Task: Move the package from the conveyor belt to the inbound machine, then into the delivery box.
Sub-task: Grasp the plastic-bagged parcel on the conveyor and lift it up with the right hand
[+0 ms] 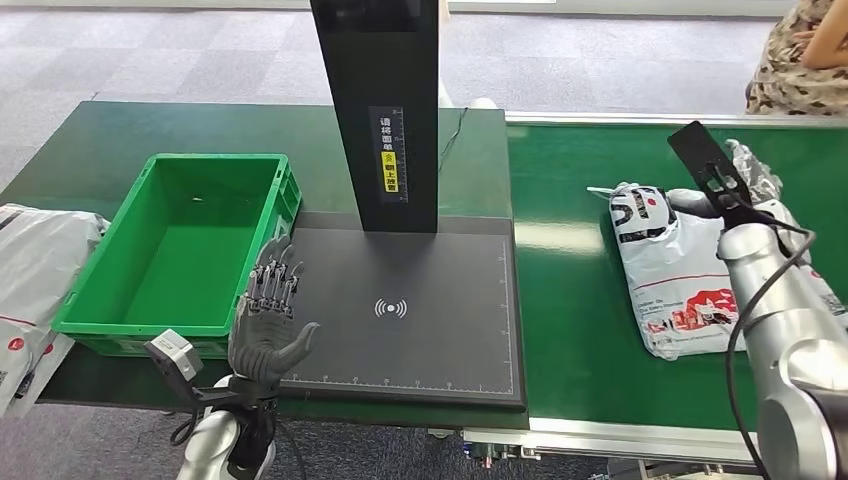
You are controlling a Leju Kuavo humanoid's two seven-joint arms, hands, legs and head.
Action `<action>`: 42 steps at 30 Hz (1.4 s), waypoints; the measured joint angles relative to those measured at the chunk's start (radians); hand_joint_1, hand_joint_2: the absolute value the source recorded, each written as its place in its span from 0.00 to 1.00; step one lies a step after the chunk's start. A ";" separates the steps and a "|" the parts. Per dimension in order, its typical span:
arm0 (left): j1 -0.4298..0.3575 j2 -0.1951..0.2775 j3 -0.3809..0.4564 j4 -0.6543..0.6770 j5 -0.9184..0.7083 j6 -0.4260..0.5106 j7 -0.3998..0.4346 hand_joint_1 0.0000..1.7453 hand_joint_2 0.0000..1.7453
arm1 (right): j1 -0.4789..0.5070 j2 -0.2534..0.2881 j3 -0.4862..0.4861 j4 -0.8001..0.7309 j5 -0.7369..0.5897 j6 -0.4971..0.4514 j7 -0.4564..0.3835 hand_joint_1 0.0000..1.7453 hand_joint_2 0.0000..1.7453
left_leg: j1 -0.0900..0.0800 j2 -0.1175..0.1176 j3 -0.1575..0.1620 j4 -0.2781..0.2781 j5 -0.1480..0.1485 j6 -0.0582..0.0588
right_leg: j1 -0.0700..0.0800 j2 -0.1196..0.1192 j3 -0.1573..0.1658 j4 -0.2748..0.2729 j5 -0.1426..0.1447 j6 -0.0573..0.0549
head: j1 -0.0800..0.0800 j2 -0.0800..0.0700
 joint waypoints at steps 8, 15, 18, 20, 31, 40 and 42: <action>0.001 0.007 0.000 0.000 0.001 0.008 0.013 0.00 1.00 | 0.066 -0.026 0.019 0.078 0.068 0.141 0.204 0.00 1.00 | 0.000 0.000 0.000 0.000 0.000 0.000 | 0.000 0.000 0.000 0.000 0.000 0.000 | 0.000 0.000; 0.030 0.012 0.007 0.000 -0.001 0.024 0.025 0.00 1.00 | 0.150 -0.025 0.030 0.101 0.079 0.191 0.230 0.00 1.00 | 0.000 0.000 0.000 -0.001 0.000 0.000 | 0.000 0.000 0.000 0.000 -0.001 0.000 | 0.000 0.000; 0.046 0.013 0.014 -0.001 -0.001 0.029 0.029 0.00 1.00 | 0.186 -0.019 0.030 0.103 0.066 0.188 0.213 0.22 1.00 | 0.000 0.000 0.000 -0.001 0.000 0.000 | 0.000 0.000 0.000 0.000 -0.001 0.000 | 0.000 0.000; 0.058 0.014 0.021 -0.006 -0.002 0.030 0.029 0.00 1.00 | 0.208 -0.014 0.030 0.104 0.063 0.182 0.199 0.72 1.00 | 0.000 0.000 0.000 -0.001 0.000 0.000 | 0.000 0.000 0.000 0.000 -0.001 0.000 | 0.000 0.000; 0.101 0.015 0.061 -0.017 0.001 0.029 0.030 0.00 1.00 | 0.280 0.004 -0.006 0.095 0.027 0.135 0.101 1.00 1.00 | 0.000 0.000 0.001 -0.001 0.000 0.000 | 0.001 0.000 0.001 0.000 -0.001 0.000 | 0.000 0.000; 0.106 0.014 0.063 -0.032 -0.001 0.024 0.042 0.00 1.00 | 0.306 0.010 -0.043 0.058 -0.007 0.128 0.004 1.00 1.00 | 0.000 0.000 0.001 -0.001 0.000 0.000 | 0.001 0.000 0.001 0.000 0.000 0.000 | 0.000 0.000; 0.110 0.014 0.064 -0.039 -0.002 0.023 0.044 0.00 1.00 | 0.312 0.015 -0.060 0.044 -0.036 0.105 -0.044 1.00 1.00 | 0.000 0.000 0.001 -0.001 0.000 0.000 | 0.001 0.000 0.001 0.001 -0.001 0.000 | 0.000 0.000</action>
